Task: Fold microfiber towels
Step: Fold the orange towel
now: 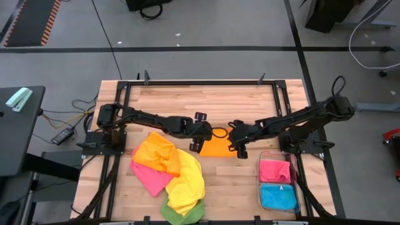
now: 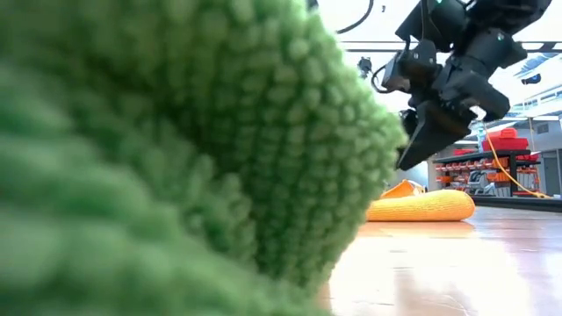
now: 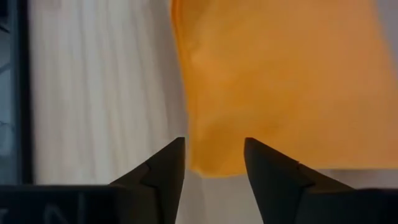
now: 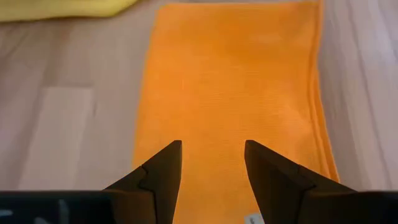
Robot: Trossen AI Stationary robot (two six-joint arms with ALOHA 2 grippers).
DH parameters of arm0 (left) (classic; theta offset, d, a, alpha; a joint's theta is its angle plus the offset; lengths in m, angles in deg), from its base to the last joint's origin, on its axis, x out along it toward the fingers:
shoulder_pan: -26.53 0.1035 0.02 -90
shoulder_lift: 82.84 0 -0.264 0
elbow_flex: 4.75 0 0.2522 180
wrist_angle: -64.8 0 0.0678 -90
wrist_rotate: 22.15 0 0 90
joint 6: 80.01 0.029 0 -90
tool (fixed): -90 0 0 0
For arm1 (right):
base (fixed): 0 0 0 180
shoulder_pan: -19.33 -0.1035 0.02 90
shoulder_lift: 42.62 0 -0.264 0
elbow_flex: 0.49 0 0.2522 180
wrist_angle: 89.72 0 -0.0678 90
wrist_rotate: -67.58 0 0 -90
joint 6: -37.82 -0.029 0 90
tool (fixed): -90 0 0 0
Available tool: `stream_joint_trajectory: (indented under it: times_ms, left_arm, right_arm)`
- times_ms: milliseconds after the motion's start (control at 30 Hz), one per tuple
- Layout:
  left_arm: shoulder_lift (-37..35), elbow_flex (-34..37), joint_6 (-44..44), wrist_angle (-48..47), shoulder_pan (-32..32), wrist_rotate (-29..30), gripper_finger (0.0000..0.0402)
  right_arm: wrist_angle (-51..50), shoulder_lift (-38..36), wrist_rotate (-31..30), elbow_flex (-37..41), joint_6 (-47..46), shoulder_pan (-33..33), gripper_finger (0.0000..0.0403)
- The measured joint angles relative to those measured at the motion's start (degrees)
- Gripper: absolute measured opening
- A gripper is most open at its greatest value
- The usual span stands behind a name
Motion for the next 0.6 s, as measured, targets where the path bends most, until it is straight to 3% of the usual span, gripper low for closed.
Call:
stream_joint_trajectory:
  times_ms: [133,300,433,600]
  left_arm:
    - [0.0,0.0,-2.3,1.1,0.0,-3.6,0.0164]
    - [0.0,0.0,-5.4,3.8,0.0,-4.6,0.0166]
    - [0.7,0.0,-8.2,6.4,0.1,-12.6,0.0174]
    - [4.2,0.0,-9.1,7.5,0.2,-13.6,0.0171]
  right_arm:
    - [1.8,0.0,0.0,2.9,-0.6,1.3,0.0193]
    - [3.6,0.0,1.2,4.7,-0.6,2.0,0.0238]
    - [5.7,0.0,2.4,6.4,0.1,1.6,0.0271]
    - [5.5,0.0,-1.2,7.6,-2.1,3.9,0.0271]
